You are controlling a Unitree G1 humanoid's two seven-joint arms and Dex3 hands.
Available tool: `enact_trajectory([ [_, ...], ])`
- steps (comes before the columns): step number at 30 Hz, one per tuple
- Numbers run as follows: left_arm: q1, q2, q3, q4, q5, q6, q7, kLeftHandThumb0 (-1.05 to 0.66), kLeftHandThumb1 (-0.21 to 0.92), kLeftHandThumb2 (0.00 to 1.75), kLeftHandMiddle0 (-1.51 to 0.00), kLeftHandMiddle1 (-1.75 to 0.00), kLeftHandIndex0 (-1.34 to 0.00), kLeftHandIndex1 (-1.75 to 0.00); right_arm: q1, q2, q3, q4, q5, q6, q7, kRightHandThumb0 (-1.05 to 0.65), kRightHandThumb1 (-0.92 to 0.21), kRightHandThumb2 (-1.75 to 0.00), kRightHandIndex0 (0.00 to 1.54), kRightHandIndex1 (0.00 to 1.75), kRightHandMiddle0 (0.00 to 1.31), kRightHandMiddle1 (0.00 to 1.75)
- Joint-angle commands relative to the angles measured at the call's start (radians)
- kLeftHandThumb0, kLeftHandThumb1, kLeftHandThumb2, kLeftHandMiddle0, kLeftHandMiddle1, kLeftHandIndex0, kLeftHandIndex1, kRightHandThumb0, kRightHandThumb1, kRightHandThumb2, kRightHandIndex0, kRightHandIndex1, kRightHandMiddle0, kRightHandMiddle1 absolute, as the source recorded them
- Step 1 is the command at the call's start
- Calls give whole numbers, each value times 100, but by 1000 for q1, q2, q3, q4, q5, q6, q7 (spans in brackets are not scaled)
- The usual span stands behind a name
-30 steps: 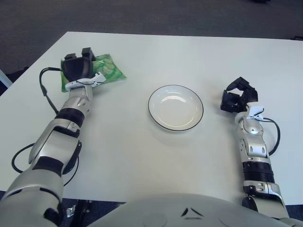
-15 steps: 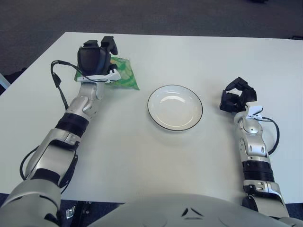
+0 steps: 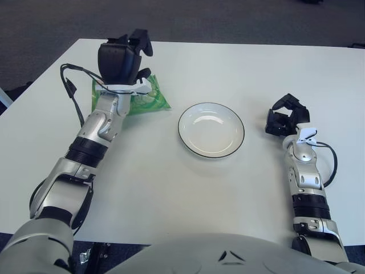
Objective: Put the snack into the plate.
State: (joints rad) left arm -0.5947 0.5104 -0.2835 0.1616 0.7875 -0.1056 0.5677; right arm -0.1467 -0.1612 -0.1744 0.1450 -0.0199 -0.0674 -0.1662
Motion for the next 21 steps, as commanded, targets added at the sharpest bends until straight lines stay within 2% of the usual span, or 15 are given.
enact_trajectory([
  [1,5,-17,8,-38,-1,-27,-25,0,-8,175,-93,-168,-68,-175,94,39,2,72,7,-3,5,-53,-20,-147,132,175,72,175],
  [9,9,-59,1,-122,57,-21,-74,0,-7,175,-90,-172,-68,-175,92,35,4,78,4,-12,9,-54,-19,-147,132,175,72,175],
  [21,31,-67,12,-158,60,-35,-158,0,-6,175,-89,-175,-67,-175,96,39,6,75,2,-16,9,-53,-20,-147,132,175,72,175],
])
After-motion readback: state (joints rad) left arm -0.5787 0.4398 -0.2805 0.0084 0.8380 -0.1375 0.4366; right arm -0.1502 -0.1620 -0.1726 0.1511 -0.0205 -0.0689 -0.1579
